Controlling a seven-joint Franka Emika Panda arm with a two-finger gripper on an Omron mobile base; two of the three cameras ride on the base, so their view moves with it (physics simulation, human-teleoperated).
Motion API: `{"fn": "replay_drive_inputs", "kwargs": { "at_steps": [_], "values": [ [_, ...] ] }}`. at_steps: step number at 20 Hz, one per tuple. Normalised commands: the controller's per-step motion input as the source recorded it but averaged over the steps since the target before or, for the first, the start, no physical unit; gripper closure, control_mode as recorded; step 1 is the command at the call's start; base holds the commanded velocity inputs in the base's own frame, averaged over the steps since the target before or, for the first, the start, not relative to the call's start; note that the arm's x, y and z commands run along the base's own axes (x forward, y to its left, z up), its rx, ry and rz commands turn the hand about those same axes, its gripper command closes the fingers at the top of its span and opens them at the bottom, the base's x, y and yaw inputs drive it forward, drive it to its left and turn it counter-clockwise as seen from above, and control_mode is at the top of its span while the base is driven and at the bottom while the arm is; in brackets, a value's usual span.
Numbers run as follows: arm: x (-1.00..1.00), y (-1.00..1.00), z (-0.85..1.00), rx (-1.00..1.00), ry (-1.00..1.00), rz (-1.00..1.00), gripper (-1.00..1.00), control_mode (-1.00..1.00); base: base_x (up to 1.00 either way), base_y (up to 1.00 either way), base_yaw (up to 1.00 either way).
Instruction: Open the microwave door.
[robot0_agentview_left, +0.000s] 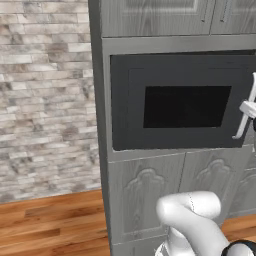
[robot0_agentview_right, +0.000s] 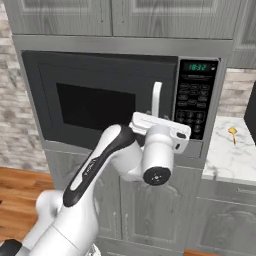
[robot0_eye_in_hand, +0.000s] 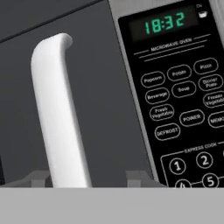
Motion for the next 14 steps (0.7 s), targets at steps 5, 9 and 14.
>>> {"fn": "replay_drive_inputs", "kwargs": {
  "at_steps": [5,9,14],
  "values": [
    [-1.00,-0.49,0.00,0.00,0.14,0.09,1.00,-1.00,0.00,0.00,0.00],
    [-1.00,-0.30,-0.02,0.00,0.19,0.10,1.00,-1.00,0.00,0.00,0.00],
    [-0.95,-0.12,-0.10,-0.01,0.19,0.12,-1.00,-1.00,0.00,0.00,0.00]
  ]
}}
